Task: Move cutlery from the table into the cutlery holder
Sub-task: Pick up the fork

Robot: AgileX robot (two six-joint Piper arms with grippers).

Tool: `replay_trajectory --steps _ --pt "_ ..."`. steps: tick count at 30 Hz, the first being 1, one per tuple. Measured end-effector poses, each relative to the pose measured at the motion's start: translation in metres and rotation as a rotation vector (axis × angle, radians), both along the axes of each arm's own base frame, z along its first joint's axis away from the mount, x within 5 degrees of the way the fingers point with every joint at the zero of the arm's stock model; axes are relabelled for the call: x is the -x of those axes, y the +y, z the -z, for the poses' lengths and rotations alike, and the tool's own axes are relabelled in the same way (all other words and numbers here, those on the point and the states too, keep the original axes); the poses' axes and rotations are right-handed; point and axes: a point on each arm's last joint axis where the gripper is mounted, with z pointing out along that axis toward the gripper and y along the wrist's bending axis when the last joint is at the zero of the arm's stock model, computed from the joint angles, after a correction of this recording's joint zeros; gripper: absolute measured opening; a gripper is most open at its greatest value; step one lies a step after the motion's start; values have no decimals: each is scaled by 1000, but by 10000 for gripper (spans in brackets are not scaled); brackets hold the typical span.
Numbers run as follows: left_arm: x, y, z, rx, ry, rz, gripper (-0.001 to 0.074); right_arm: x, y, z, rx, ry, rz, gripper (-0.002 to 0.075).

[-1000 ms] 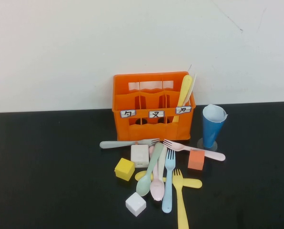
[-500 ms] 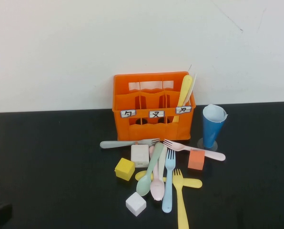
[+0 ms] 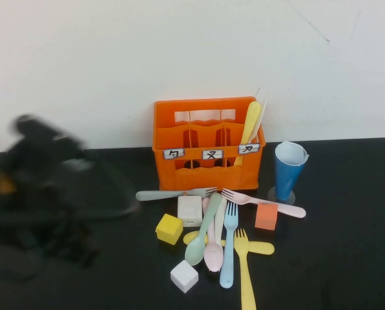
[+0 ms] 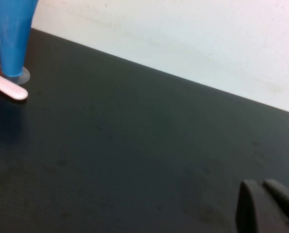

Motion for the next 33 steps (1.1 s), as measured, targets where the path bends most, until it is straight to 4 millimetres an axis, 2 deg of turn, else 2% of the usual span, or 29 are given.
replay_trajectory --steps 4,9,13,19,21,25,33 --pt "-30 -40 9 -22 61 81 -1 0 0 0 0 0 0 -3" --pt "-55 -90 25 -52 123 179 0 0 0 0 0 0 0 -3" --pt "-70 -124 52 -86 188 231 45 0 0 0 2 0 0 -3" --pt "-88 -159 82 -94 251 201 216 0 0 0 2 0 0 -3" --pt "-94 -168 89 -90 264 181 249 0 0 0 2 0 0 -3" --pt "-105 -185 106 -94 286 165 272 0 0 0 2 0 0 -3" --pt "-116 -216 140 -96 314 164 277 0 0 0 2 0 0 -3"
